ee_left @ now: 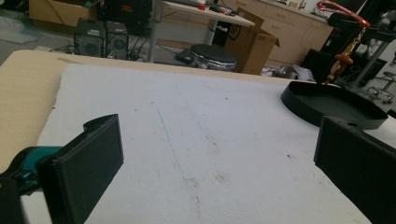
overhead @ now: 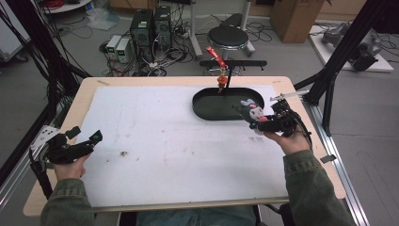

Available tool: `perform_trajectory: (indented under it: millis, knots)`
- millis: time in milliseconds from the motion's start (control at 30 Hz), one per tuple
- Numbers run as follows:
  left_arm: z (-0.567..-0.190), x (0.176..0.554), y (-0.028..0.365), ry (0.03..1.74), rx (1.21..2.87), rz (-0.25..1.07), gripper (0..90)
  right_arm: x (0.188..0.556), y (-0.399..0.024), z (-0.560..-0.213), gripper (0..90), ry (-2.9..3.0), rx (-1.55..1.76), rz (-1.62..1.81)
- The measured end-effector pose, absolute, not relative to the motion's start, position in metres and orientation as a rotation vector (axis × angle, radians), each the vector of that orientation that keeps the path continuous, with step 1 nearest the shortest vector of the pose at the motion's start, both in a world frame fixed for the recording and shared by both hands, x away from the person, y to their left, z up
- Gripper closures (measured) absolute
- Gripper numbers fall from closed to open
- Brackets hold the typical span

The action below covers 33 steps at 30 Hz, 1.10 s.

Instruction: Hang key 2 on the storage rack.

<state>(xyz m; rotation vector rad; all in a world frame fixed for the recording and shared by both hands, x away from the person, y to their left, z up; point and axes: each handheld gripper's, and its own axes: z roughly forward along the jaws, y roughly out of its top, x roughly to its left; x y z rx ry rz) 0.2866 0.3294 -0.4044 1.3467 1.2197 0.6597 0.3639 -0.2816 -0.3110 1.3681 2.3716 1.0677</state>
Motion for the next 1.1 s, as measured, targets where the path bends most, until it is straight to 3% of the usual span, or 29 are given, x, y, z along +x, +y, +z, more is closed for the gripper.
perform_trajectory:
  millis: [500,1100]
  knots:
    - [-0.404,0.287,0.332,1.224,1.338,0.662,1.8,0.416,-0.278,-0.267,45.1,2.36,1.372,1.166]
    - [-0.405,0.288,0.333,1.228,1.333,0.662,1.7,0.468,-0.292,-0.263,45.9,2.256,1.496,1.248]
